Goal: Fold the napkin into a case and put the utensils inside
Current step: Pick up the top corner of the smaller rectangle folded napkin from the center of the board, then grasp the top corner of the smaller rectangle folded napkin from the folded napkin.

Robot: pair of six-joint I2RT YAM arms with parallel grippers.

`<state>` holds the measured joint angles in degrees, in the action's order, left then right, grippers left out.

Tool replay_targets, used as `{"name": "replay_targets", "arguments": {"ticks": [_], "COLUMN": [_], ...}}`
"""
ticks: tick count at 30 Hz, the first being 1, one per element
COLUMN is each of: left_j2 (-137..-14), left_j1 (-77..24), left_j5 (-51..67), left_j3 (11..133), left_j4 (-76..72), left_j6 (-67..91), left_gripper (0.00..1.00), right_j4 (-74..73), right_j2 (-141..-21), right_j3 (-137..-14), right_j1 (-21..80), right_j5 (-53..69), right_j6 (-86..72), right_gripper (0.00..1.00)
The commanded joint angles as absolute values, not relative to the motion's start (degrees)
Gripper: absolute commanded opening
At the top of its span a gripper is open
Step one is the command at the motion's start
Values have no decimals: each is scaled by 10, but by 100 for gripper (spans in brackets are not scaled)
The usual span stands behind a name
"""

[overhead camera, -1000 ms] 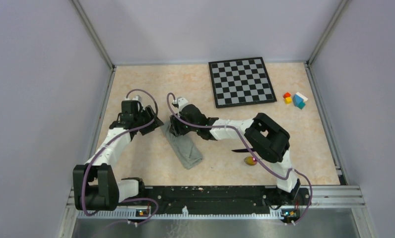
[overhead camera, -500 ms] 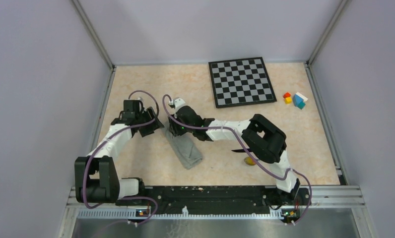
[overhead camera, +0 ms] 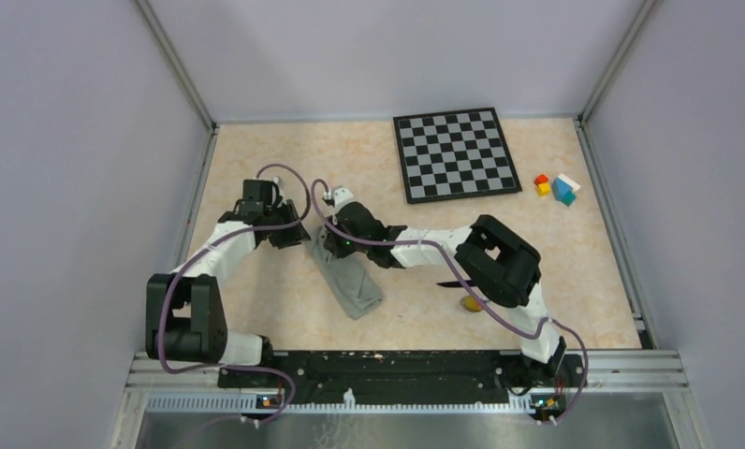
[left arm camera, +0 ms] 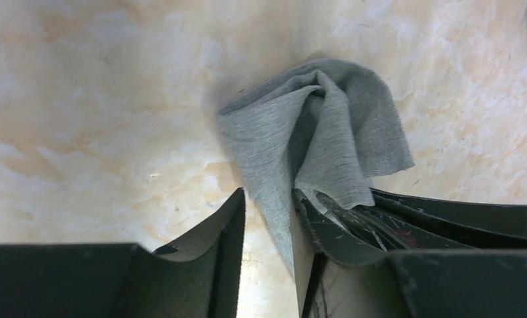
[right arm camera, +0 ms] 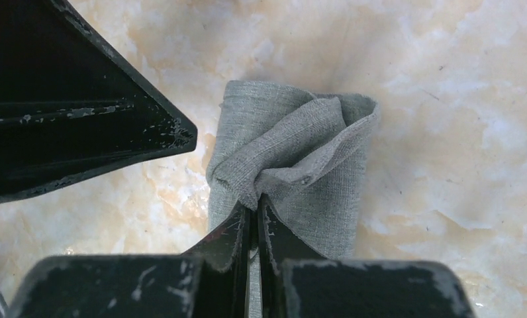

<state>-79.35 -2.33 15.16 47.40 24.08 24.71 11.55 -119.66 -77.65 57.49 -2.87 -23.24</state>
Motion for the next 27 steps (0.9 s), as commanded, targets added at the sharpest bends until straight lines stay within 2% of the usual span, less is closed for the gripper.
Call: {"name": "replay_targets", "arguments": {"ticks": [1,11,27], "left_j2": [-805,-870,-910], "left_j1": [-74,-188,-242], "left_j5": [97,-88,-168], "left_j3": [503,544,532], "left_j4": [200,189,177], "left_j6": [203,162,150], "left_gripper": [36,34,33], "right_j4": [164,201,217], "right_j2": [-1154,-1148,-1150], "right_j3": [-757,-726,-717], "right_j1": [555,532,523], "right_j5": [13,59,73], "right_j6": [-271,-302,-309], "right_gripper": [0,0,0]}}
